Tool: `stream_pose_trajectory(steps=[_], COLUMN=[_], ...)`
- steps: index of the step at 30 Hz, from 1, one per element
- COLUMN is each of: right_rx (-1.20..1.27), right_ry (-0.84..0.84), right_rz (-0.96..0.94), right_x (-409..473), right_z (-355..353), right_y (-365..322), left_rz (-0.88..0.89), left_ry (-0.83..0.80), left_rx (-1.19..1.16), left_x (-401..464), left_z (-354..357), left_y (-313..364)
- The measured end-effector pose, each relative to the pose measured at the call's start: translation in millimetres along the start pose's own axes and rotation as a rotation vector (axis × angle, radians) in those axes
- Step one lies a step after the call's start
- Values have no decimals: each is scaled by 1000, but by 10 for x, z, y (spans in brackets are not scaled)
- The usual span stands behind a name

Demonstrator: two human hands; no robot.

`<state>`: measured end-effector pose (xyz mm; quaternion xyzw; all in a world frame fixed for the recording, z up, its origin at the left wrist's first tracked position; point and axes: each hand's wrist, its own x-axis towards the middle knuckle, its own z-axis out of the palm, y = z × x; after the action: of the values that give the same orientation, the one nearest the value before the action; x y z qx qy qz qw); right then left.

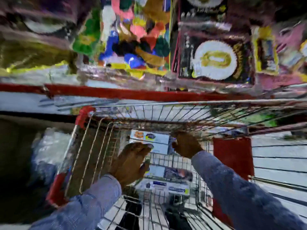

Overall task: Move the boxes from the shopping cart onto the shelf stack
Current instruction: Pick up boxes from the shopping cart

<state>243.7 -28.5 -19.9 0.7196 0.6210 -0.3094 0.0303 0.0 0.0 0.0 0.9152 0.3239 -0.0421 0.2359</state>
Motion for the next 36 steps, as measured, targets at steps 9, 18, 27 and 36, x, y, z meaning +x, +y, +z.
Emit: stream_pose_trajectory(steps=[9, 18, 27, 36], right_rx=[-6, -198, -321, -354], right_ry=[-93, -134, 94, 208], right_rz=[-145, -224, -204, -249], right_x=[796, 900, 669, 230], right_z=[754, 659, 532, -151], right_y=[515, 552, 555, 139], left_rz=[74, 98, -2, 99], left_ry=[-131, -166, -116, -65], left_rx=[122, 232, 230, 190], left_x=[405, 709, 768, 560], left_z=[701, 1039, 1208, 568], left_y=[-350, -468, -413, -71])
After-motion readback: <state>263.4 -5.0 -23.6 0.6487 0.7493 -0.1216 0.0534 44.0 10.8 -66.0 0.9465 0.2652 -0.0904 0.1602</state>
